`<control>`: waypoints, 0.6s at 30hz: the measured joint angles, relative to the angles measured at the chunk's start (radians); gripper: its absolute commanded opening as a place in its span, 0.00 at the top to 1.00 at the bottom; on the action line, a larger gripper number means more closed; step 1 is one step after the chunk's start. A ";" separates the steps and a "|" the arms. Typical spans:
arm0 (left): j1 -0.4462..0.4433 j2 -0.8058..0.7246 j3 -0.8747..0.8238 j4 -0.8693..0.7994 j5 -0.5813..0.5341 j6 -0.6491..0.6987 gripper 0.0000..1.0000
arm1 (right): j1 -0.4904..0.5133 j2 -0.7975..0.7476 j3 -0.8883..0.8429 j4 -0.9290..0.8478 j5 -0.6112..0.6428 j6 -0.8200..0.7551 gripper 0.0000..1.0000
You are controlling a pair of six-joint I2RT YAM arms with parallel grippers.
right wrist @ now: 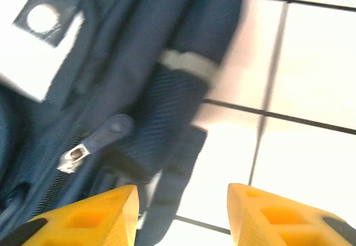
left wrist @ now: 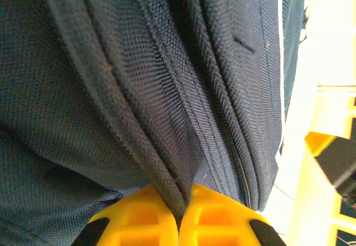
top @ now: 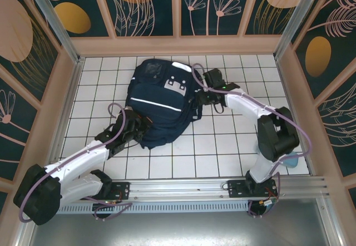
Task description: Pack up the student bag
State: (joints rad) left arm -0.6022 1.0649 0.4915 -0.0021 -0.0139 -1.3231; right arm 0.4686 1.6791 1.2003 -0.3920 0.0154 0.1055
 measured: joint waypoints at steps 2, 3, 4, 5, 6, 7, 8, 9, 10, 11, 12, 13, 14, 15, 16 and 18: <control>0.001 0.002 0.007 -0.016 -0.006 0.007 1.00 | -0.017 -0.035 -0.006 -0.001 -0.040 -0.025 0.42; 0.001 0.002 0.013 -0.026 -0.011 0.011 1.00 | -0.017 -0.051 -0.007 0.001 -0.074 -0.035 0.40; 0.001 0.002 0.017 -0.032 -0.015 0.014 1.00 | -0.015 -0.063 -0.007 0.006 -0.107 -0.044 0.40; 0.001 0.002 0.020 -0.040 -0.021 0.015 0.99 | -0.010 -0.072 -0.007 0.012 -0.140 -0.048 0.39; 0.001 0.002 0.024 -0.050 -0.025 0.016 0.88 | -0.007 -0.078 -0.007 0.019 -0.176 -0.049 0.39; 0.001 0.002 0.028 -0.060 -0.029 0.021 0.78 | -0.004 -0.078 -0.007 0.026 -0.206 -0.048 0.39; 0.001 0.002 0.031 -0.068 -0.035 0.024 0.70 | -0.001 -0.077 -0.007 0.029 -0.228 -0.044 0.38; 0.001 0.002 0.036 -0.085 -0.049 0.029 0.58 | 0.000 -0.076 -0.008 0.029 -0.251 -0.037 0.38; 0.002 0.000 0.041 -0.100 -0.058 0.039 0.49 | 0.000 -0.076 -0.008 0.029 -0.271 -0.021 0.38; 0.002 -0.003 0.049 -0.119 -0.069 0.046 0.42 | 0.000 -0.075 -0.008 0.032 -0.286 -0.003 0.39; 0.004 -0.008 0.058 -0.139 -0.079 0.053 0.39 | 0.000 -0.074 -0.008 0.038 -0.299 0.021 0.39; 0.006 -0.013 0.067 -0.160 -0.088 0.065 0.37 | 0.000 -0.071 -0.008 0.045 -0.310 0.045 0.40; 0.006 -0.020 0.080 -0.185 -0.098 0.077 0.36 | 0.000 -0.066 -0.008 0.053 -0.327 0.075 0.42; 0.006 -0.025 0.097 -0.210 -0.105 0.090 0.36 | 0.000 -0.059 -0.008 0.064 -0.346 0.111 0.44; 0.006 -0.030 0.109 -0.227 -0.108 0.105 0.36 | 0.000 -0.052 -0.008 0.074 -0.364 0.135 0.45; 0.006 -0.040 0.139 -0.259 -0.111 0.144 0.36 | 0.003 -0.031 -0.008 0.100 -0.409 0.197 0.47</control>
State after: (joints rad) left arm -0.5957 1.0252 0.6304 -0.2611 -0.1253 -1.1793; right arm 0.4713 1.6478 1.1927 -0.2924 -0.3939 0.3023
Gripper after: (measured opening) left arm 0.641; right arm 0.544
